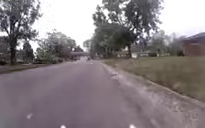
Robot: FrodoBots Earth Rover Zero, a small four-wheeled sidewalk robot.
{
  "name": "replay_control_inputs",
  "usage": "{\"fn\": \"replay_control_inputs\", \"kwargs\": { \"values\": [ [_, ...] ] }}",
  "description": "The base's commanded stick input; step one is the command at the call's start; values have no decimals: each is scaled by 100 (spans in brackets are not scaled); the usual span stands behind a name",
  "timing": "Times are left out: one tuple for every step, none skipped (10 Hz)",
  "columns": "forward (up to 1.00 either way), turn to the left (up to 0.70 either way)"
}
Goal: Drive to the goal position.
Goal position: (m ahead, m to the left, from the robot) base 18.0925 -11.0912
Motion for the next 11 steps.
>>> {"fn": "replay_control_inputs", "kwargs": {
  "values": [
    [100, 0],
    [100, 0],
    [100, 0],
    [100, 0],
    [100, 0],
    [100, 0],
    [100, 0],
    [100, 0],
    [100, 0],
    [100, 0],
    [100, 0]
  ]
}}
